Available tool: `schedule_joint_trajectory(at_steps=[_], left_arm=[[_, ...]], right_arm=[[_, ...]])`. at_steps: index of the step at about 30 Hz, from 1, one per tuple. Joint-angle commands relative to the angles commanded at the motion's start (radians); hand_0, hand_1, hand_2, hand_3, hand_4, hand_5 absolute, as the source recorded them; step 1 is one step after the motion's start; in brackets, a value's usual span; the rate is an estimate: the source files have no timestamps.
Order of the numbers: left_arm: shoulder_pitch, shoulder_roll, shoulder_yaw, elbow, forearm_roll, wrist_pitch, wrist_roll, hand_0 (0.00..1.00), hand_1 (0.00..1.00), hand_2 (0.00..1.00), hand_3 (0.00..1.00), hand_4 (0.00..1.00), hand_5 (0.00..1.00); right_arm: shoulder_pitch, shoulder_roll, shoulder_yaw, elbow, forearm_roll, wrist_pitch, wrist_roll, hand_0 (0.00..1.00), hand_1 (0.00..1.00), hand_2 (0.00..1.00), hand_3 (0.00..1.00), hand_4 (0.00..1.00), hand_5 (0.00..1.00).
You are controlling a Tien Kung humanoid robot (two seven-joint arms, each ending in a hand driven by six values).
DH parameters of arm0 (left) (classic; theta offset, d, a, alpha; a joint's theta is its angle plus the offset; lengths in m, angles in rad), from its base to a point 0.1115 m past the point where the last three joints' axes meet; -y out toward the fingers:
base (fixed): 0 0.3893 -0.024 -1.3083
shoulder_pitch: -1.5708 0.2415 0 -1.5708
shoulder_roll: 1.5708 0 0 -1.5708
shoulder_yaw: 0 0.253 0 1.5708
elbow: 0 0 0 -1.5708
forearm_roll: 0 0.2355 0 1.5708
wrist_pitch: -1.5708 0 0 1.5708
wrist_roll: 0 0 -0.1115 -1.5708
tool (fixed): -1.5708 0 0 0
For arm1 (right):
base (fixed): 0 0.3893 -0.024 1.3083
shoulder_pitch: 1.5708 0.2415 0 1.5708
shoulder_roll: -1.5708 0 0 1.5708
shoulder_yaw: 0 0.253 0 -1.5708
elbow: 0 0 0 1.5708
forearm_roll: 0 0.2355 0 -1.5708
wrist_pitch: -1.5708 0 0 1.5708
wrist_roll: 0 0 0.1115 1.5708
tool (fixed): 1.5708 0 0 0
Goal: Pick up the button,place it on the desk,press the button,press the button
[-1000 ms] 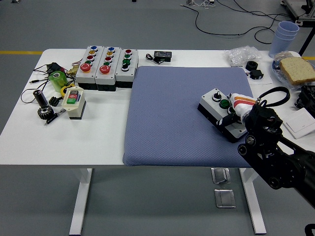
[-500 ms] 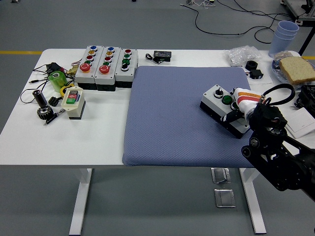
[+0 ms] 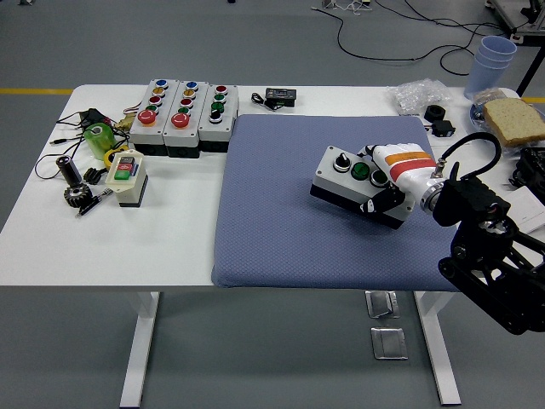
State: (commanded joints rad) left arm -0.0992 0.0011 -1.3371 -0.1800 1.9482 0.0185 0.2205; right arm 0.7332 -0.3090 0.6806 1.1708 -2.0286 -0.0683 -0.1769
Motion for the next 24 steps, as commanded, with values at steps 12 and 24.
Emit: schedule_joint_trajectory(at_steps=[12, 24], left_arm=[[0.000, 0.001, 0.002, 0.000, -0.001, -0.001, 0.001, 0.655, 0.640, 0.659, 0.561, 0.339, 0.851], [0.007, -0.001, -0.001, 0.000, 0.010, -0.002, 0.003, 0.654, 0.642, 0.660, 0.561, 0.339, 0.851]], right_arm=[[0.044, -0.013, -0.087, 0.026, -0.019, 0.104, 0.115, 0.081, 0.106, 0.371, 0.473, 0.759, 0.054], [0.033, -0.004, -0.108, 0.026, -0.099, 0.124, 0.151, 0.125, 0.148, 0.419, 0.500, 0.773, 0.002]])
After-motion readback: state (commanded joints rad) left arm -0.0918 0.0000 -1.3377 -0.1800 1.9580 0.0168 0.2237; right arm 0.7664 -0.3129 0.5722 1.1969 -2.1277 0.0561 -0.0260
